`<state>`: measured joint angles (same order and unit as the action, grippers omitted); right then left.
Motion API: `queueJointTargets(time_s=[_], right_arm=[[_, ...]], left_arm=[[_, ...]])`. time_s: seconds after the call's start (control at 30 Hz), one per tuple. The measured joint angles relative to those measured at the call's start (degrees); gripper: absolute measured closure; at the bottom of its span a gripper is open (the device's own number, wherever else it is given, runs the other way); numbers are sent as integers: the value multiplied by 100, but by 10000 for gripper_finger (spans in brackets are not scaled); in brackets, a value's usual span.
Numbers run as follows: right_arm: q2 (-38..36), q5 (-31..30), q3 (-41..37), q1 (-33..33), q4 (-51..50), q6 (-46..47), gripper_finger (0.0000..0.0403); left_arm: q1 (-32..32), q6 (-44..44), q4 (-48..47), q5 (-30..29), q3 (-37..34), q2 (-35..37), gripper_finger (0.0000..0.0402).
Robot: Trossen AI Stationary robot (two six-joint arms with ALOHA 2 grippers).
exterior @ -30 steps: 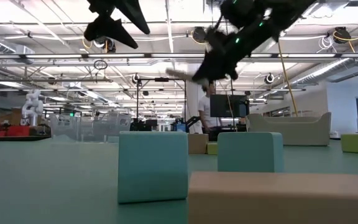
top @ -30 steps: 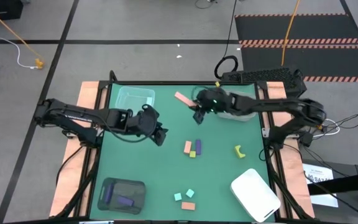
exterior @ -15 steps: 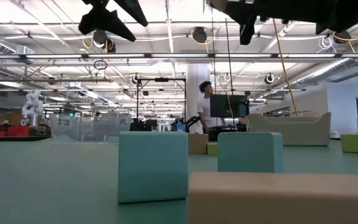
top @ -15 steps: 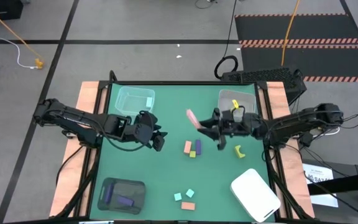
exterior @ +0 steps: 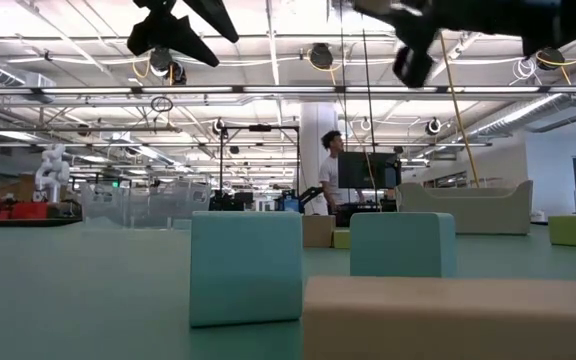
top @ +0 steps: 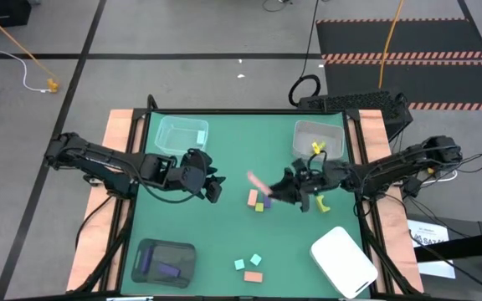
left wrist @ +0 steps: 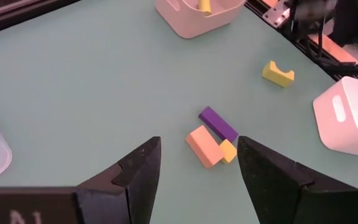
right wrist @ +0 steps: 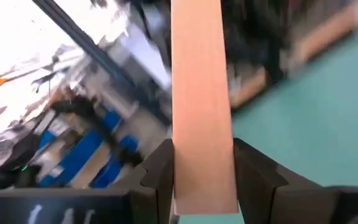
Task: Sort & place blocks by color
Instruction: Put the top brown block into the white bin
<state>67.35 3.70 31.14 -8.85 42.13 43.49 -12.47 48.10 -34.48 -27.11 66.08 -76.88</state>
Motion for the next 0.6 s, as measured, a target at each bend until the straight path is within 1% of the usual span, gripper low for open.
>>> queueJointTargets(time_s=[0.13, 0.27, 0.37, 0.6], right_arm=[[-106, 442, 4, -260, -1383, 1031, 290], [-323, 941, 2, -676, -2710, 2005, 290], [-585, 1432, 2, -1111, -3243, 2764, 290], [-1135, 2125, 7, -2303, -3954, 4398, 290]], left_arm=[[-1, -37, -4, 0, 0, 0, 188], [-47, -54, -3, 0, 0, 0, 188], [-104, -118, -6, 0, 0, 0, 188], [-181, -142, -88, 0, 0, 0, 188]])
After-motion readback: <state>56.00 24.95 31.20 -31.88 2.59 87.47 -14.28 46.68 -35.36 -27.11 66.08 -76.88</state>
